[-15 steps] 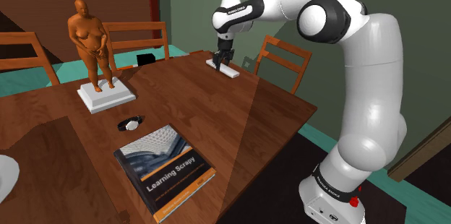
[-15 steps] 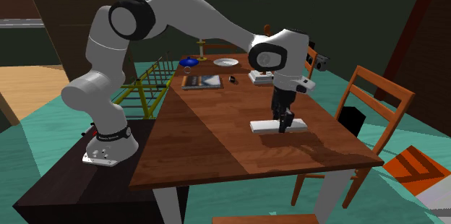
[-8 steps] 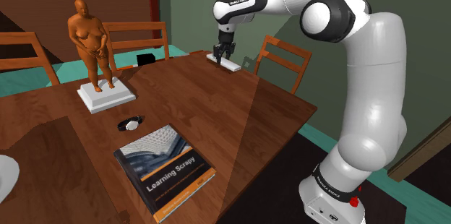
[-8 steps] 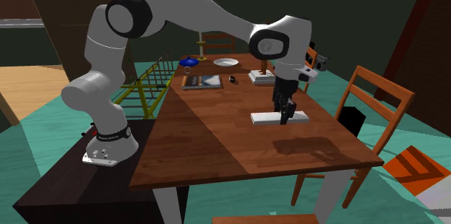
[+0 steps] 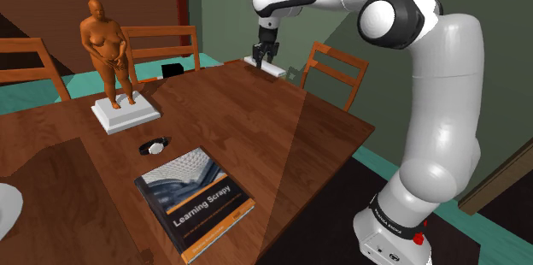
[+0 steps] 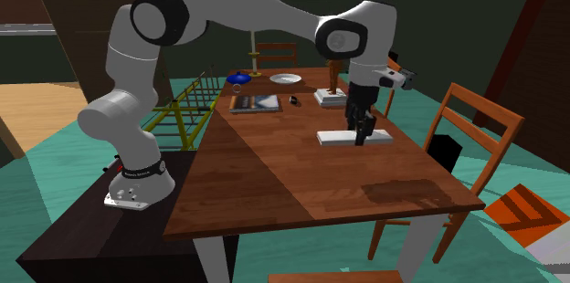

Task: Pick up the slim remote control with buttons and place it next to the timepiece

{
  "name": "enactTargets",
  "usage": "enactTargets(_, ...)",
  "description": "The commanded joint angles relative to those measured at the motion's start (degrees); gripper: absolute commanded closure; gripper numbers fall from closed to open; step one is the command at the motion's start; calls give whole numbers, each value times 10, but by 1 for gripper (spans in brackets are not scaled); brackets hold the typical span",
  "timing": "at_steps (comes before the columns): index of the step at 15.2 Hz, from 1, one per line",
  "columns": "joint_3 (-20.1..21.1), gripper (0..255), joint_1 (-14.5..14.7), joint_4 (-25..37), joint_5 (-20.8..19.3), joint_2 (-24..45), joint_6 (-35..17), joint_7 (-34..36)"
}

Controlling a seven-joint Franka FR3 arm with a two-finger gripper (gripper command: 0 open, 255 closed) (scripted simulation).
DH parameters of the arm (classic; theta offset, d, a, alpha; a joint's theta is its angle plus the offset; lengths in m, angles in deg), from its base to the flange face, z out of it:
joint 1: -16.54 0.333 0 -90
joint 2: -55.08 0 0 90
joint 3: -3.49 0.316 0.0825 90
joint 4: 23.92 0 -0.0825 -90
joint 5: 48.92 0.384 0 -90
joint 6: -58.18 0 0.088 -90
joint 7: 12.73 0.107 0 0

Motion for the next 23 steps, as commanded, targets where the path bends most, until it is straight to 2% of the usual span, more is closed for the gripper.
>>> enactTargets(1,4,255,14,-12,-2,-11,0,18)
enactTargets(12,40,255,107,-64,-17,-47,-17,148)
enactTargets(23,77,255,200,-19,-31,-17,0,278)
